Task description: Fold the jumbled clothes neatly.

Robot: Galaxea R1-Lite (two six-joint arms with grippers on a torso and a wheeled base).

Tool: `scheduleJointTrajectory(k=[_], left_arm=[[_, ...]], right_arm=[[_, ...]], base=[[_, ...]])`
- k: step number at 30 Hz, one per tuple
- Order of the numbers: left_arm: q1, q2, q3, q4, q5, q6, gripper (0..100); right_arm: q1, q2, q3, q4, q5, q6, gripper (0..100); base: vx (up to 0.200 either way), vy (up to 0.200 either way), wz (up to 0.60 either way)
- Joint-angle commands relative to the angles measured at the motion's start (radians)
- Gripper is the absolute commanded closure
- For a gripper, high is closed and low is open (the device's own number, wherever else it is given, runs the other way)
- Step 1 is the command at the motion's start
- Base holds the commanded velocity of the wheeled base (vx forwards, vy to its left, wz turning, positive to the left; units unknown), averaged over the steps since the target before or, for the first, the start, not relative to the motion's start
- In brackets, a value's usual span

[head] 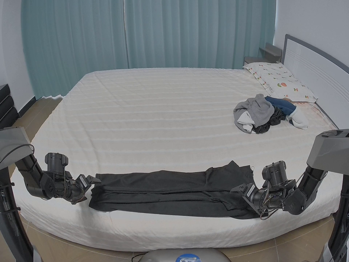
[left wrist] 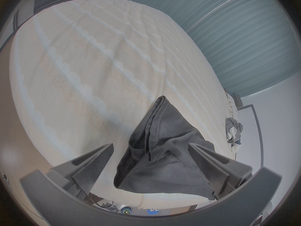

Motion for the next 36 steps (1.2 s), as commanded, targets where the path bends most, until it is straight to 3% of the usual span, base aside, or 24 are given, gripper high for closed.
scheduleJointTrajectory(k=[1, 5, 16, 36], left_arm=[[-0.003, 0.005, 0.001, 0.0, 0.001, 0.001, 0], [-0.003, 0.008, 0.0, -0.003, 0.001, 0.004, 0], [-0.004, 0.008, 0.0, -0.003, 0.004, 0.006, 0], [-0.004, 0.011, 0.0, -0.003, 0.006, 0.007, 0]], right_arm=[[0.001, 0.001, 0.0, -0.005, 0.001, 0.002, 0], [-0.005, 0.008, -0.006, -0.014, 0.001, 0.006, 0], [-0.025, 0.074, -0.038, -0.137, -0.056, 0.035, 0], [-0.011, 0.09, -0.046, -0.219, -0.065, 0.048, 0]], base=[[-0.2, 0.0, 0.0], [-0.2, 0.0, 0.0], [0.0, 0.0, 0.0], [0.0, 0.0, 0.0]])
